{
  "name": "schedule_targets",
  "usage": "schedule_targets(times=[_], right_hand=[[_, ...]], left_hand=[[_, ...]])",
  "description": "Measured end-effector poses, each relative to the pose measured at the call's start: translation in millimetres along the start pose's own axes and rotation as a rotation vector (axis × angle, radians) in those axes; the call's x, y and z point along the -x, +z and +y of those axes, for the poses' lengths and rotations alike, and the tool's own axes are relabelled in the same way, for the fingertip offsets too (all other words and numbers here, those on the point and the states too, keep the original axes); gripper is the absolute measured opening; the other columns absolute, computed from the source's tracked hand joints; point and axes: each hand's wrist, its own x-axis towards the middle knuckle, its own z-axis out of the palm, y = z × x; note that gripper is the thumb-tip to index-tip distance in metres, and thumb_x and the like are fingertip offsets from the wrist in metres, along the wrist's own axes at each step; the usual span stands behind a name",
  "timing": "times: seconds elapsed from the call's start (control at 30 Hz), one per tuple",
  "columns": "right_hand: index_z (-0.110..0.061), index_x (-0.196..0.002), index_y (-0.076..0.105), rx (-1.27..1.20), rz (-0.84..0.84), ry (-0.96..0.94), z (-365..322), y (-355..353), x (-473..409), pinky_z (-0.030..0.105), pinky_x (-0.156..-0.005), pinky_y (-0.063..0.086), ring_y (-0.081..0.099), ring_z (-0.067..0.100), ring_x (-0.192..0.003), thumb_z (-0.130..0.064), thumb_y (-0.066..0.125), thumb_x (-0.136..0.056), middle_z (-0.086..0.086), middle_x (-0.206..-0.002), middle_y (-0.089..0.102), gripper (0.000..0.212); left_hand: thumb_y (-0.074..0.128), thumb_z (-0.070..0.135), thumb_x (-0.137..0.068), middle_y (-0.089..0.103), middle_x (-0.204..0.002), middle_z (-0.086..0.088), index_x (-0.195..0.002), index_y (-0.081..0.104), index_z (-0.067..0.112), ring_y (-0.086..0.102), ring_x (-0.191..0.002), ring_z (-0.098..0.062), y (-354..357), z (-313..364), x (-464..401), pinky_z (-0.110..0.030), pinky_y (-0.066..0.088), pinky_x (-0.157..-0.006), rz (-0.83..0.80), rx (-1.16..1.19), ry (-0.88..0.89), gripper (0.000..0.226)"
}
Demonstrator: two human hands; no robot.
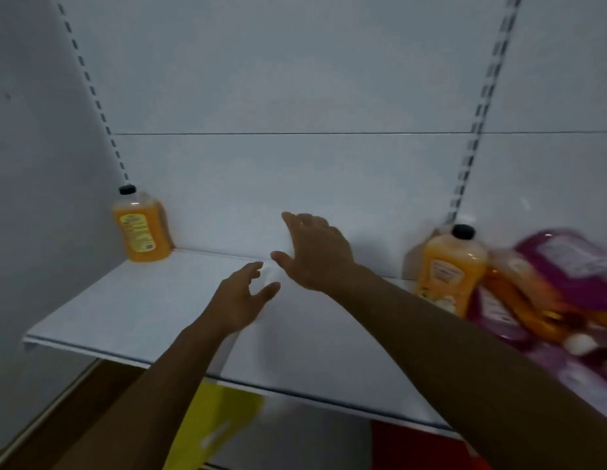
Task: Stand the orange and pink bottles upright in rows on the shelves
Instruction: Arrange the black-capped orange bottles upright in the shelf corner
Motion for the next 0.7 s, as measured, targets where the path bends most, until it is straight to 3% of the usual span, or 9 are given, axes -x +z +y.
schedule_targets(times=[0.17,0.27,0.37,0.5,0.6,0.7], right_hand=[[-0.011,-0.134,0.049,0.120,0.236,0.012,62.6,-63.6,73.1,0.038,-0.101,0.040,0.048,0.028,-0.126,-0.037,0.064,-0.087,0.011,-0.136,0.053,0.056],[-0.011,-0.142,0.038,0.145,0.239,0.147,101.9,-85.6,103.0,0.039,-0.107,0.035,0.035,0.031,-0.137,-0.037,0.066,-0.086,0.015,-0.147,0.040,0.068],[-0.013,-0.150,0.021,0.017,0.163,0.338,136.3,-91.9,121.1,0.039,-0.108,0.034,0.026,0.032,-0.139,-0.033,0.065,-0.087,0.015,-0.150,0.030,0.080],[-0.014,-0.149,0.020,-0.211,0.129,0.458,159.1,-82.7,129.0,0.041,-0.100,0.042,0.042,0.030,-0.126,-0.024,0.070,-0.084,0.012,-0.137,0.042,0.082],[-0.012,-0.145,0.026,-0.234,0.153,0.537,169.6,-70.9,127.3,0.040,-0.096,0.045,0.046,0.029,-0.118,-0.023,0.072,-0.082,0.013,-0.131,0.043,0.079],[-0.014,-0.131,0.040,-0.221,0.139,0.549,175.1,-64.8,125.8,0.033,-0.089,0.043,0.044,0.023,-0.109,-0.032,0.076,-0.076,0.008,-0.122,0.046,0.068]], left_hand=[[0.065,0.048,-0.085,0.050,-0.143,0.000,-0.144,0.039,0.020,0.052,-0.123,-0.017,74.9,95.9,18.2,-0.037,0.048,-0.100,-0.155,0.110,0.179,0.070],[0.069,0.043,-0.085,0.039,-0.152,0.000,-0.151,0.027,0.022,0.045,-0.132,-0.019,110.3,136.7,23.1,-0.036,0.042,-0.104,-0.216,0.183,0.221,0.081],[0.070,0.035,-0.086,0.028,-0.156,0.004,-0.154,0.012,0.017,0.035,-0.138,-0.016,133.2,164.6,24.4,-0.033,0.036,-0.109,-0.270,0.220,0.274,0.091],[0.068,0.010,-0.088,0.036,-0.125,0.016,-0.147,0.023,0.018,0.040,-0.112,-0.002,147.9,184.5,23.9,-0.008,0.040,-0.079,-0.365,0.329,0.307,0.074],[0.064,-0.002,-0.087,0.049,-0.130,0.009,-0.131,0.039,0.028,0.057,-0.101,-0.008,152.7,184.1,17.9,-0.008,0.049,-0.062,-0.387,0.442,0.314,0.059],[0.064,-0.004,-0.085,0.057,-0.107,0.007,-0.119,0.052,0.026,0.060,-0.089,-0.005,151.1,179.8,14.3,-0.008,0.048,-0.059,-0.344,0.468,0.319,0.047]])
